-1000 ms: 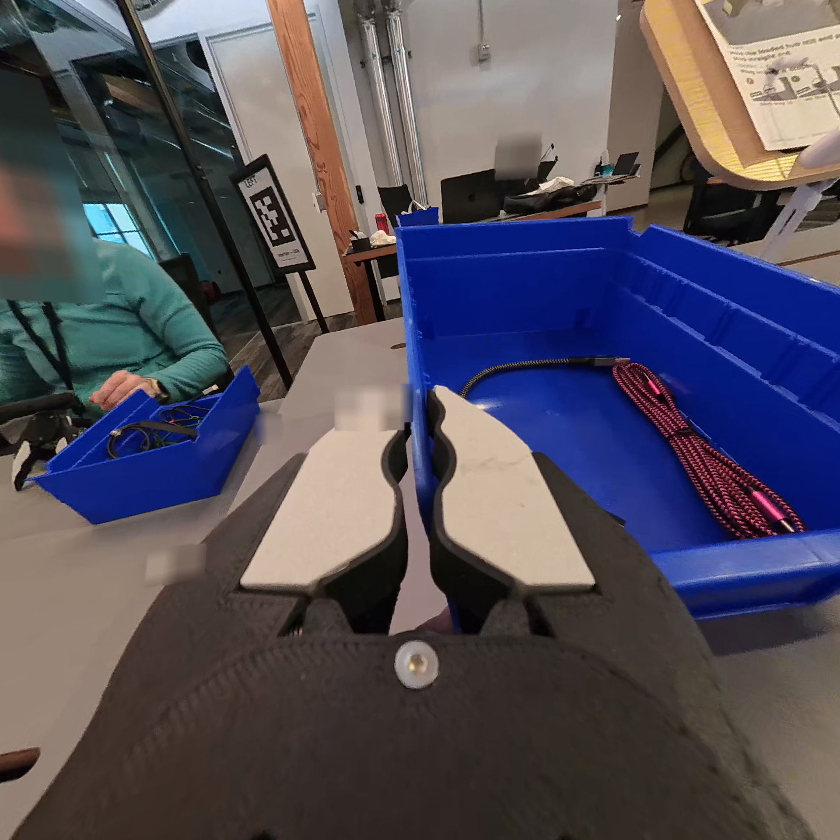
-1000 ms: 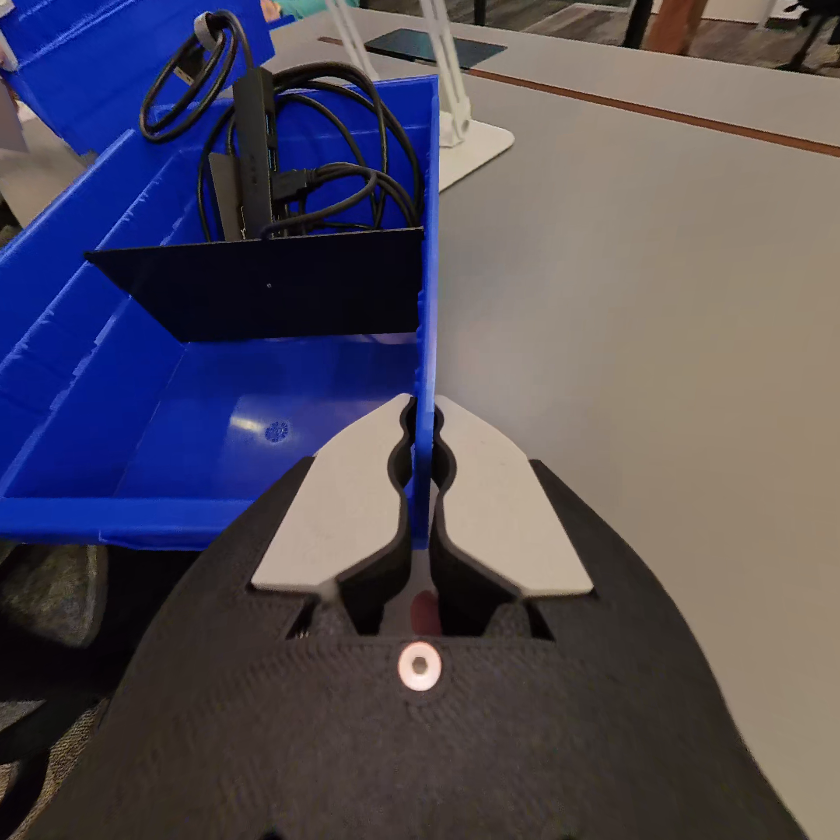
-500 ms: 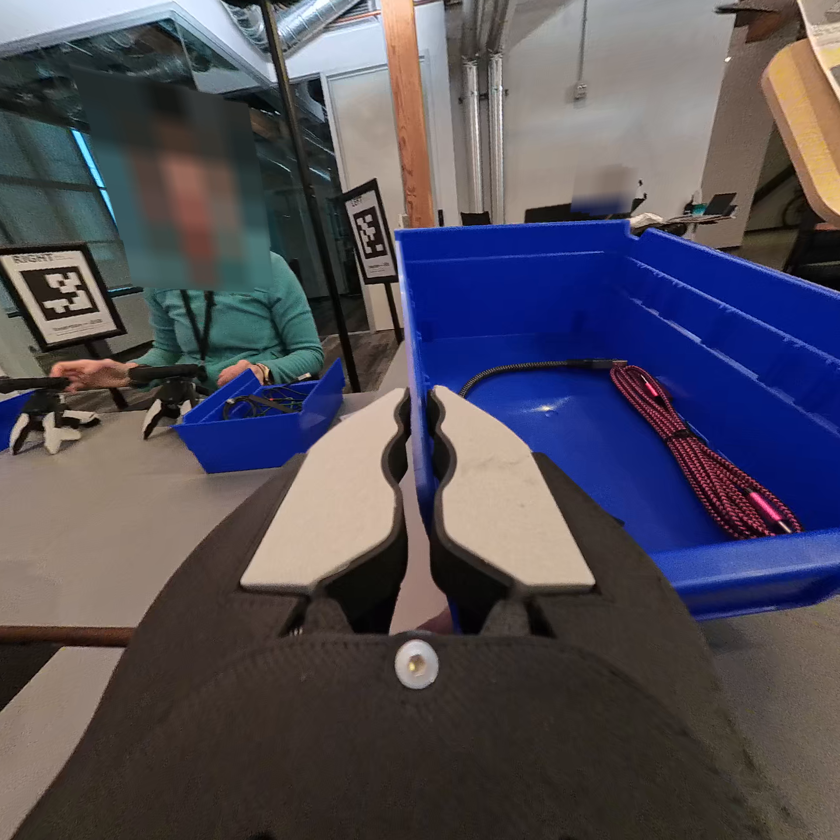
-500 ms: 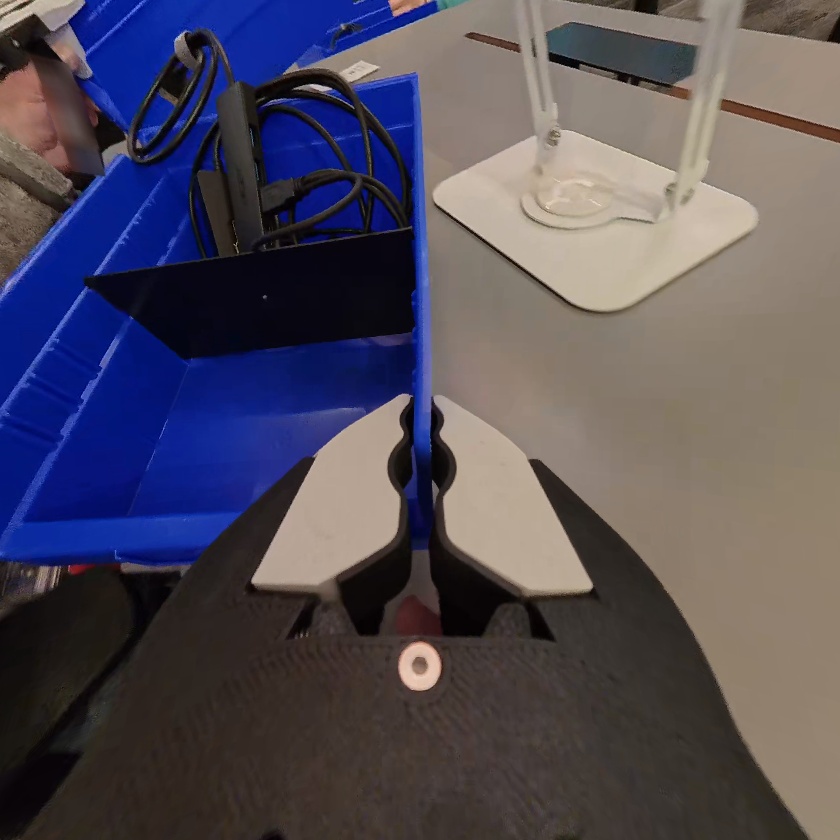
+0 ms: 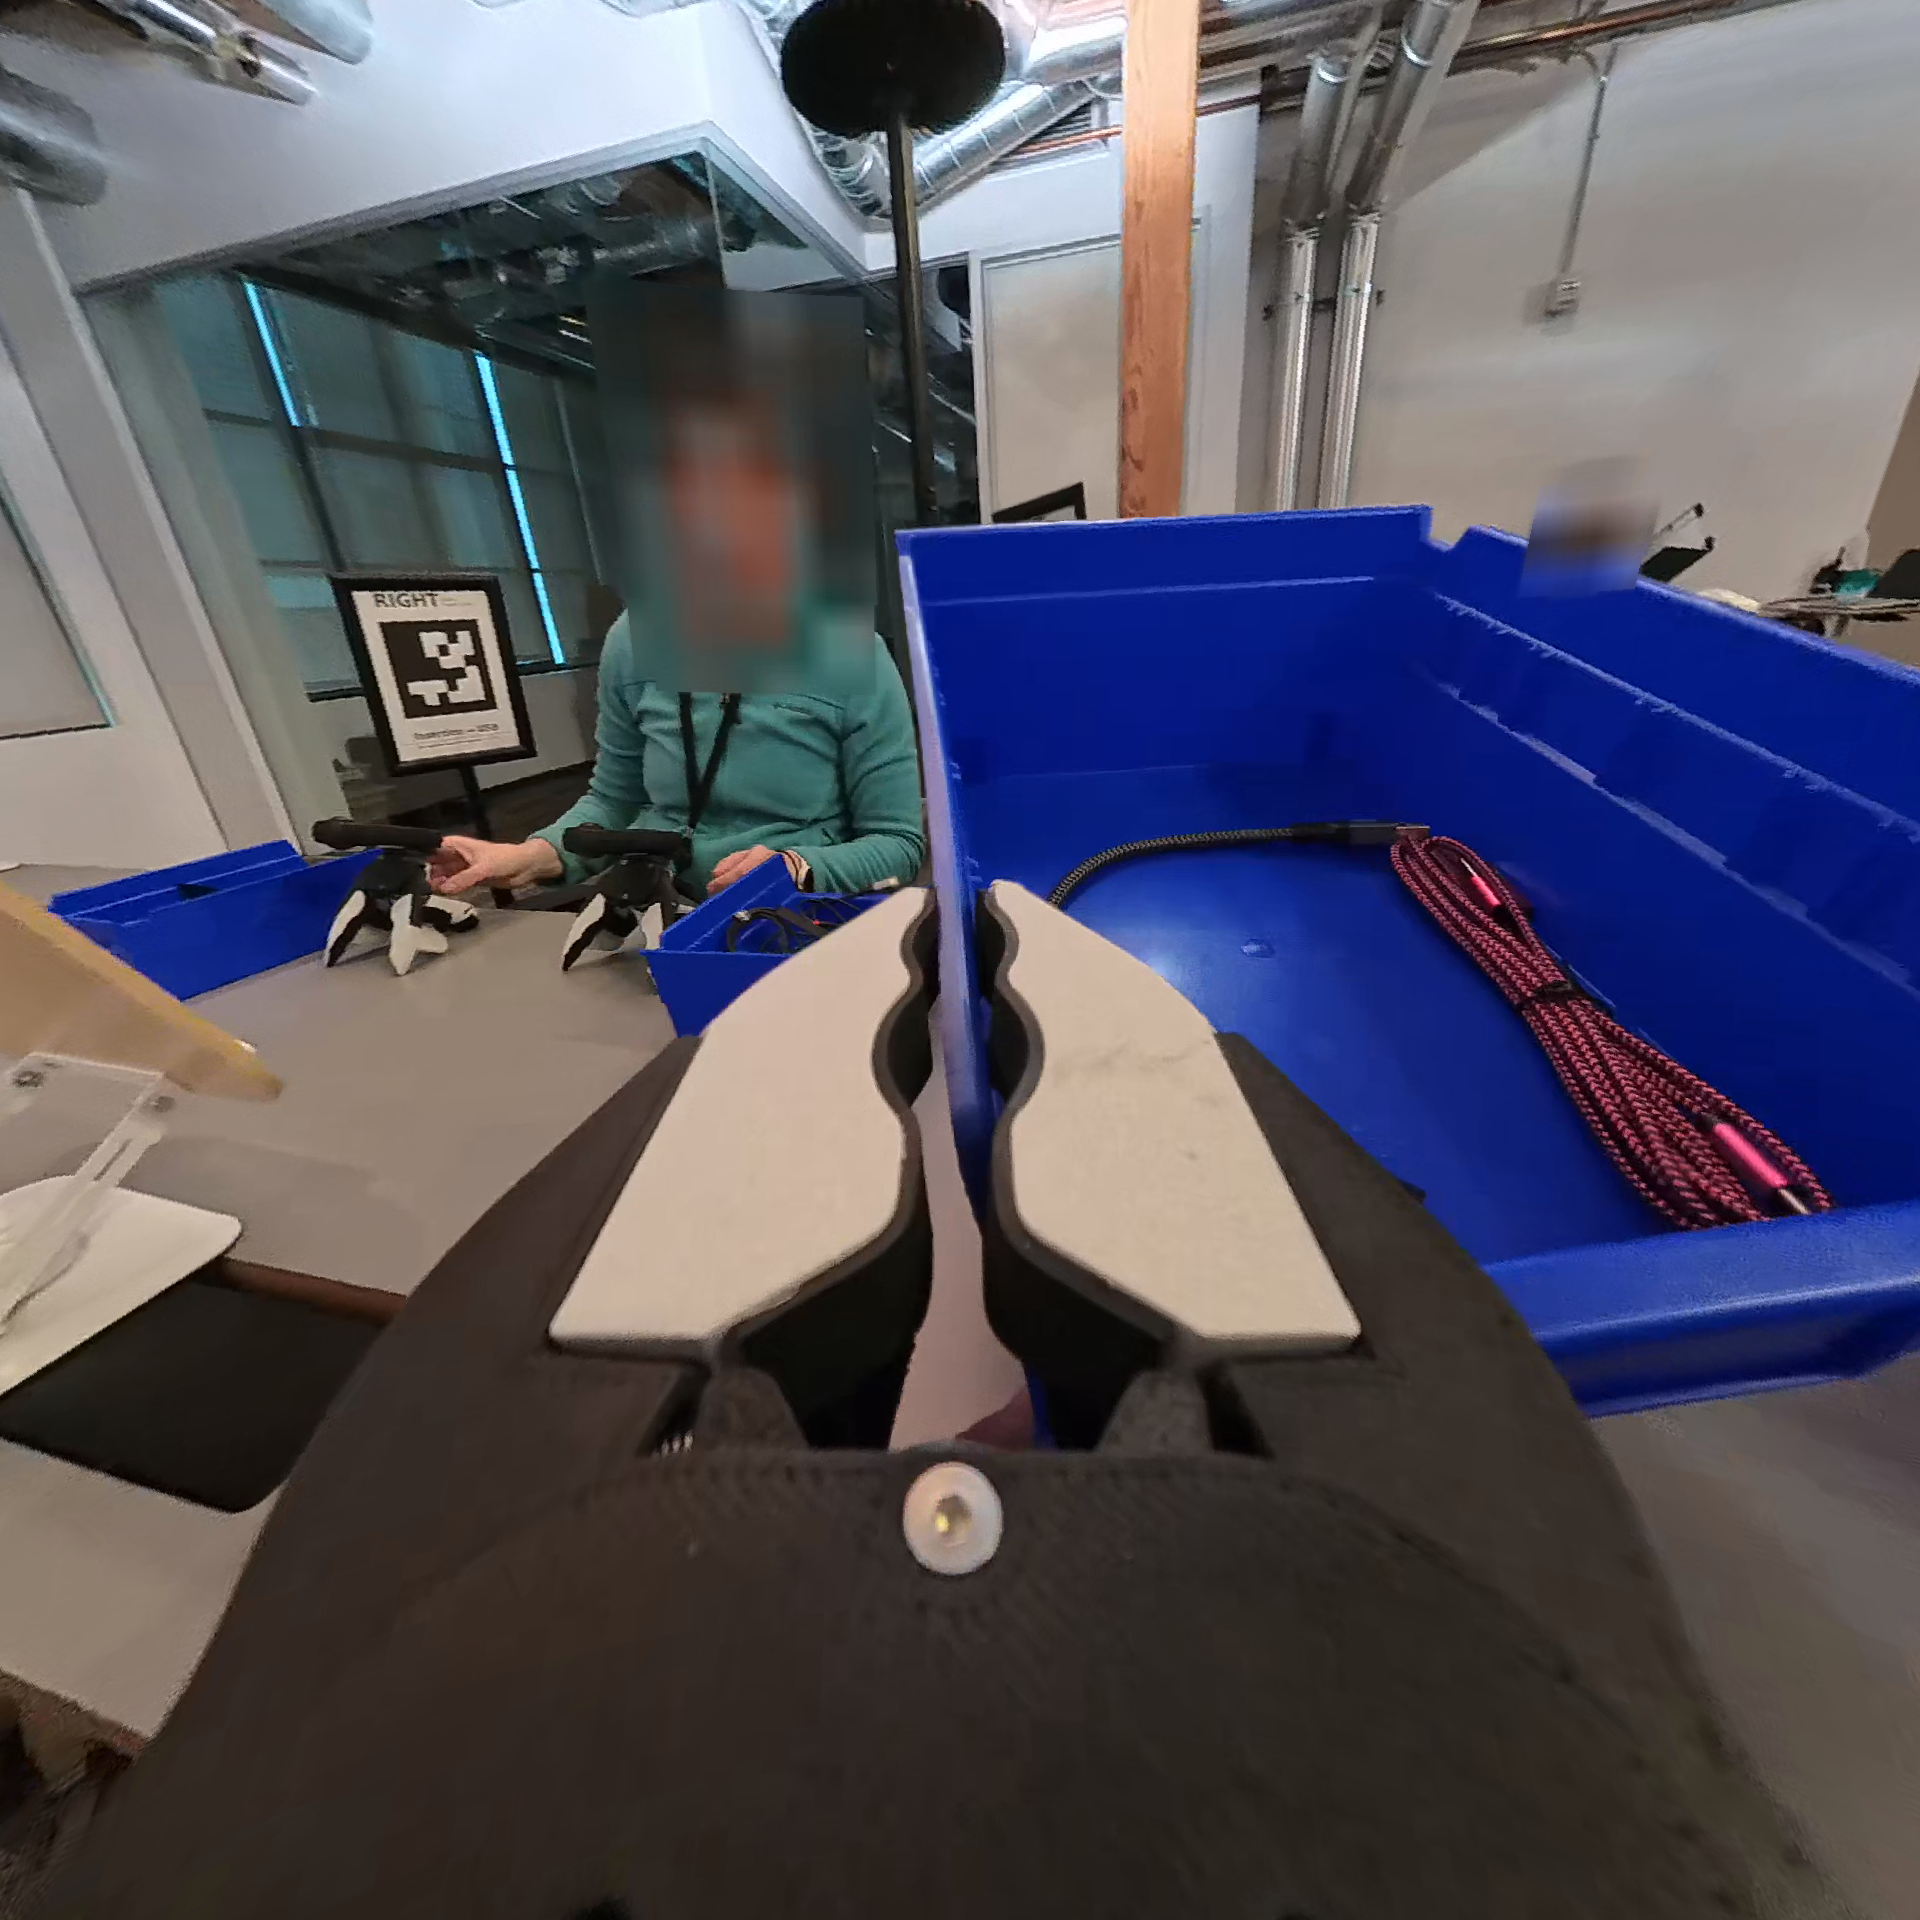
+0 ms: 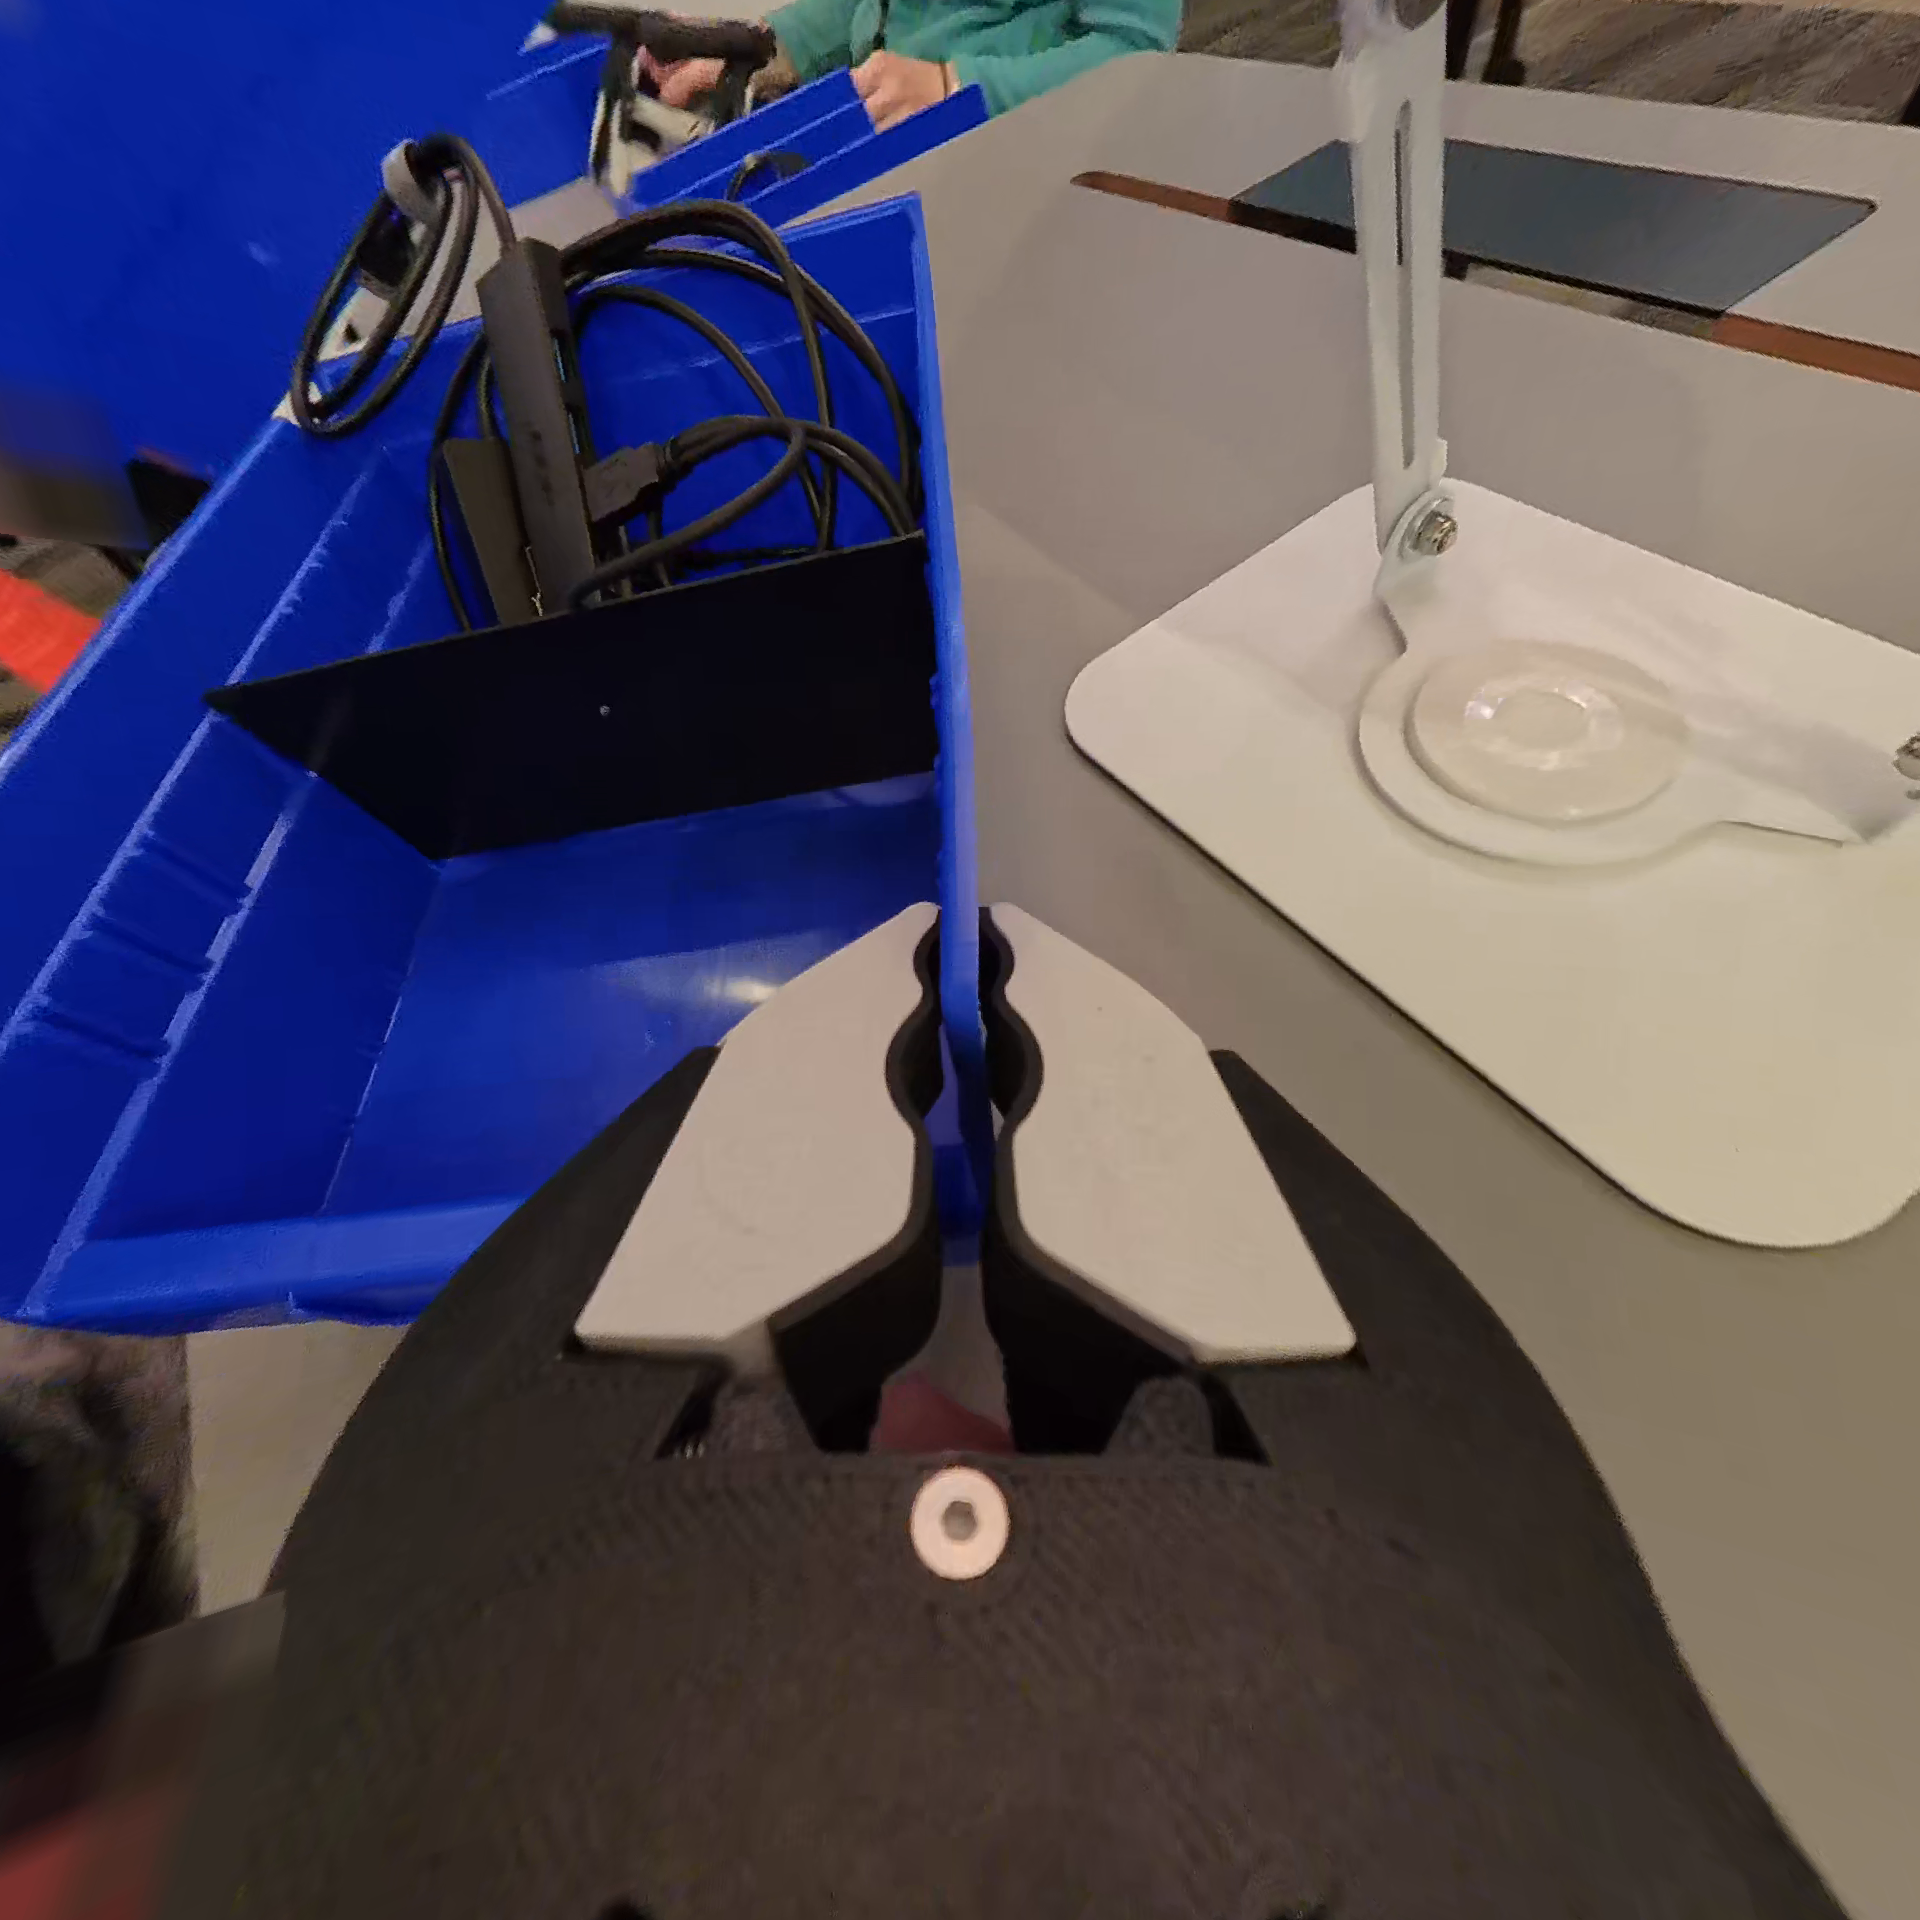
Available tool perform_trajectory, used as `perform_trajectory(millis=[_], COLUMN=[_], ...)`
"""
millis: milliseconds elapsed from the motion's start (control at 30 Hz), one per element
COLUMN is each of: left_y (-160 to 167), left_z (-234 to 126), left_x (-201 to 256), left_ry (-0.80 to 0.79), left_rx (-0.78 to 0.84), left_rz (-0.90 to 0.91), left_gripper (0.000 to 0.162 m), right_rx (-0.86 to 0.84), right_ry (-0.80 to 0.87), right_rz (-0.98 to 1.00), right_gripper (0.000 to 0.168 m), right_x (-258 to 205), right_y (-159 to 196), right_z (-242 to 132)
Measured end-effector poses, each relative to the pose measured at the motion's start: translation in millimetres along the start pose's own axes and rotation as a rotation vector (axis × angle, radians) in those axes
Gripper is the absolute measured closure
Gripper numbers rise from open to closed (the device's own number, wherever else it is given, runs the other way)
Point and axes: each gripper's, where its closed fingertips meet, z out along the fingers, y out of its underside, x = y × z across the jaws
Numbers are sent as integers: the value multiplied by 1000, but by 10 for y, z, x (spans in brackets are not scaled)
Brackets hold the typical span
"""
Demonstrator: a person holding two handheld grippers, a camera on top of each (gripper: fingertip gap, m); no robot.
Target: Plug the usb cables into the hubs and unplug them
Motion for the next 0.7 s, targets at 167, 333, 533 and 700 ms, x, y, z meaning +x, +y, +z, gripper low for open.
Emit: perform_trajectory(millis=[167, 333, 533, 700], left_y=[-28, 4, 47, -8], left_z=[-42, -29, -5, -2], left_x=[-86, -51, 12, 31], left_ry=[-31, -26, -5, -3], left_rx=[2, -3, -11, 3], left_rz=[-7, -6, -15, -22], left_gripper=[157, 157, 157, 157], right_rx=[69, 152, 212, 141], right_ry=[98, 167, 78, 5], right_rz=[40, 117, 63, -45], right_gripper=[166, 166, 141, 147], right_x=[-32, -100, -374, -623], right_y=[-124, -222, -324, -213], right_z=[255, 453, 433, 273])
